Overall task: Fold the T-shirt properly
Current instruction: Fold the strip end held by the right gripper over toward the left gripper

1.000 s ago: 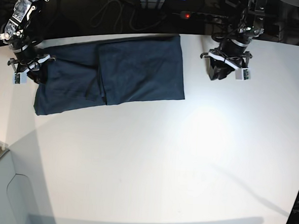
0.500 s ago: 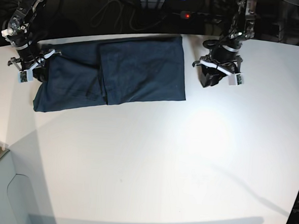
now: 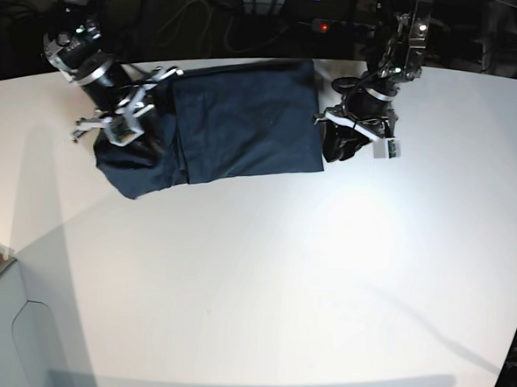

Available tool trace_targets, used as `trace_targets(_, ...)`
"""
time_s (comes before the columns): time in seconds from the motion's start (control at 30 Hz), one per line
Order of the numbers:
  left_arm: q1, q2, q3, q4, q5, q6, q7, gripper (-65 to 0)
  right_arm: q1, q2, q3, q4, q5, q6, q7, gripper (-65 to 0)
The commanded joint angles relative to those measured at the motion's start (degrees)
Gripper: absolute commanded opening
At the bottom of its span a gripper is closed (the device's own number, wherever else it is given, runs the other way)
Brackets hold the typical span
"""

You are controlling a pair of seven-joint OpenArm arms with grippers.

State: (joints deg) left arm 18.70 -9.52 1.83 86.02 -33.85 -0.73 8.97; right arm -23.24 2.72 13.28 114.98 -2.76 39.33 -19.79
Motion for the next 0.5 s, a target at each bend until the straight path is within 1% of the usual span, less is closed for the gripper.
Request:
trace_targets(0.0,-0.2,-0.2,0.1,-0.3,0.2,0.7,1.7,-49.4,-0.1,0.4,-2.3,1.6,1.4,0.7,1.8,-64.9)
trace_targets(0.13,-0.4,-0.2,0.1,-1.1,0.2,0.7,1.7,-49.4,0.7,0.7,-11.0,1.4,0.8,0.7,1.8,-64.9)
trace_targets(0.2,-0.4,-0.2,0.1,-1.1,0.2,0.7,1.7,-49.4,1.9,0.7,-15.4,0.4,-1.4,0.7,1.8,-64.9)
trace_targets(0.27,-0.4,-0.3,0.1,-1.1,0.2,0.8,1.7,-49.4,3.1,0.4,-19.5,-1.4,-4.8,0.7,1.8,-64.9)
trace_targets(0.37,-0.3,-0.4,0.1,-1.1,0.2,0.8,1.7,-49.4,4.5,0.1,-23.4,-5.1,-8.4,0.7,2.1,-64.9)
trace_targets(0.47,-0.3,-0.3,0.1,-1.1,0.2,0.8,1.7,-49.4,6.1,0.1,-26.8,-9.0,-8.9,0.7,2.3,-64.9)
